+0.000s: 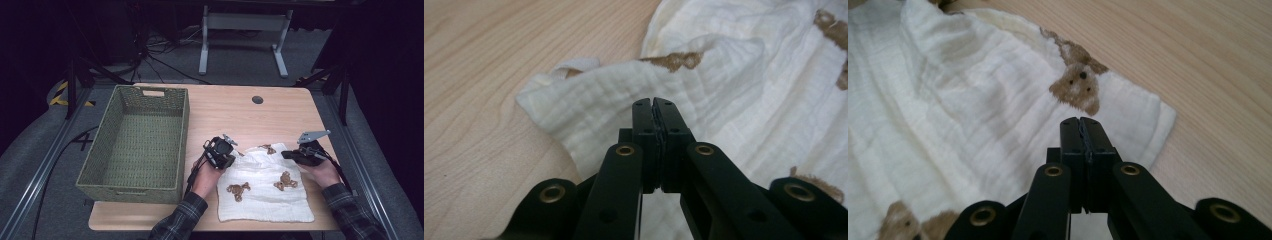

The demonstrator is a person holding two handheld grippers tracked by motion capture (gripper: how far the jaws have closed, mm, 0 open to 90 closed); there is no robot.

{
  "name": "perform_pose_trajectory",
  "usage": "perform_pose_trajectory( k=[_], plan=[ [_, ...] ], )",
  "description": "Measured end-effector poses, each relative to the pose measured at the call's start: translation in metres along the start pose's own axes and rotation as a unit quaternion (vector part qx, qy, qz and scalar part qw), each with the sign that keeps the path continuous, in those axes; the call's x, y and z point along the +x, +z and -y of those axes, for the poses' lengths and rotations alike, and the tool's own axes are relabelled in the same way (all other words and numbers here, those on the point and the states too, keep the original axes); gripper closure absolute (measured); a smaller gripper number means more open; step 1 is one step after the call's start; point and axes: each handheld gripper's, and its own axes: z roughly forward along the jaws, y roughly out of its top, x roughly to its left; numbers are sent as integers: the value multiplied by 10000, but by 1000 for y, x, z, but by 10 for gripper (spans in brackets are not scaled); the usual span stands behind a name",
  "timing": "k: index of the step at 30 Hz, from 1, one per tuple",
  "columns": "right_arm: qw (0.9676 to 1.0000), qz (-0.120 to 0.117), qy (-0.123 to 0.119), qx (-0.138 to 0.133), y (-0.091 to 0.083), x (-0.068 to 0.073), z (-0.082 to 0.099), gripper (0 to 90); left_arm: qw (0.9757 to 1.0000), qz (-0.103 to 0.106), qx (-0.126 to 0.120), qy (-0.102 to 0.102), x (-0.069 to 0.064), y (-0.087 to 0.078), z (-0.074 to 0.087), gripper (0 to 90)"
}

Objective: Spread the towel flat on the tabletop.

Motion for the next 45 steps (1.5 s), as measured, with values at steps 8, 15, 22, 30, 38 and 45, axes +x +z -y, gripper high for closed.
perform_pose_trajectory(
  k=[8, 15, 22, 30, 38, 45],
  plan=[
    [9998, -162, -45, 102, 28, -4, -8, 897, 9998, 19, 187, 71, -1, 9, 4, 887],
    [9996, 200, 135, 129, 22, -14, -3, 898, 9997, 20, 222, 58, -3, 8, 6, 887],
    [9979, 520, 310, 223, 10, -25, 6, 898, 9994, 72, 315, 80, -5, 6, 7, 887],
    [9977, 568, 290, 228, 10, -26, 6, 898, 9999, 67, 27, -113, 1, 4, -2, 868],
    [9981, 577, 174, 83, 7, -23, 3, 896, 9988, -257, -336, -231, 19, -1, -30, 868],
    [9986, 505, 139, 20, 7, -20, 3, 892, 9975, -263, -264, -601, 45, 16, -38, 878]
  ],
)
